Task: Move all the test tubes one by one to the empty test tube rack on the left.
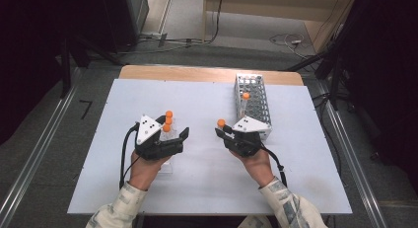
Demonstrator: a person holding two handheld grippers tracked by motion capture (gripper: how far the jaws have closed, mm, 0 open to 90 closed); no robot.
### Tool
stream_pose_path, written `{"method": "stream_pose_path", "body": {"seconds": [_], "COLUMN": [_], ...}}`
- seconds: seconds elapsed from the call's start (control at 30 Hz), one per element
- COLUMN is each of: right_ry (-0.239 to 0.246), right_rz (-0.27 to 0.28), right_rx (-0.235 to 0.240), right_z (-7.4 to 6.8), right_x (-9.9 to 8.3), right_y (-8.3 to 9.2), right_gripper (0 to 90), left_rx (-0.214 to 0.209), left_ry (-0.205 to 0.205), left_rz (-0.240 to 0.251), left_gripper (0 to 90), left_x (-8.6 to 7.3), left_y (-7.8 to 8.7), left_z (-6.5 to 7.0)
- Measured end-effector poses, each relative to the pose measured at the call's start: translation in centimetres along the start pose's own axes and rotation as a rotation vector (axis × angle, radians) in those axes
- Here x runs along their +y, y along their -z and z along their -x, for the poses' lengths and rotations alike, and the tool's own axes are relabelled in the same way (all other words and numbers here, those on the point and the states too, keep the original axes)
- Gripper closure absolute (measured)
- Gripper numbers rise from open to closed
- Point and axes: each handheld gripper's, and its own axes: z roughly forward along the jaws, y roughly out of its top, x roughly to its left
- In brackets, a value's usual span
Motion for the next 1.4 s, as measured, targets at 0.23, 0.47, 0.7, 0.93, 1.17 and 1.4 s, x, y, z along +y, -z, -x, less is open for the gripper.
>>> {"method": "stream_pose_path", "body": {"seconds": [0.23,0.47,0.7,0.93,1.17,1.4], "right_ry": [0.020,0.027,0.035,0.049,0.057,0.065], "right_rz": [-0.017,-0.029,-0.037,-0.038,-0.042,-0.044], "right_rx": [0.040,0.073,0.094,0.115,0.136,0.142], "right_z": [-1.4,-2.3,-3.0,-3.8,-4.4,-4.6], "right_x": [-0.3,-0.7,-0.8,-0.8,-0.9,-1.0], "right_y": [-0.8,-1.5,-1.6,-1.8,-2.0,-2.0], "right_gripper": [71.2,71.2,71.2,71.2,71.1,71.1], "left_rx": [-0.015,-0.040,-0.075,-0.111,-0.137,-0.160], "left_ry": [-0.009,-0.023,-0.040,-0.067,-0.081,-0.093], "left_rz": [-0.005,-0.008,-0.015,-0.041,-0.055,-0.055], "left_gripper": [16.8,17.2,18.7,19.8,26.4,47.9], "left_x": [0.0,0.0,-0.1,-0.6,-1.1,-1.5], "left_y": [0.0,-0.1,-0.2,-0.7,-1.1,-1.3], "left_z": [0.4,1.2,2.2,3.5,4.2,4.5]}}
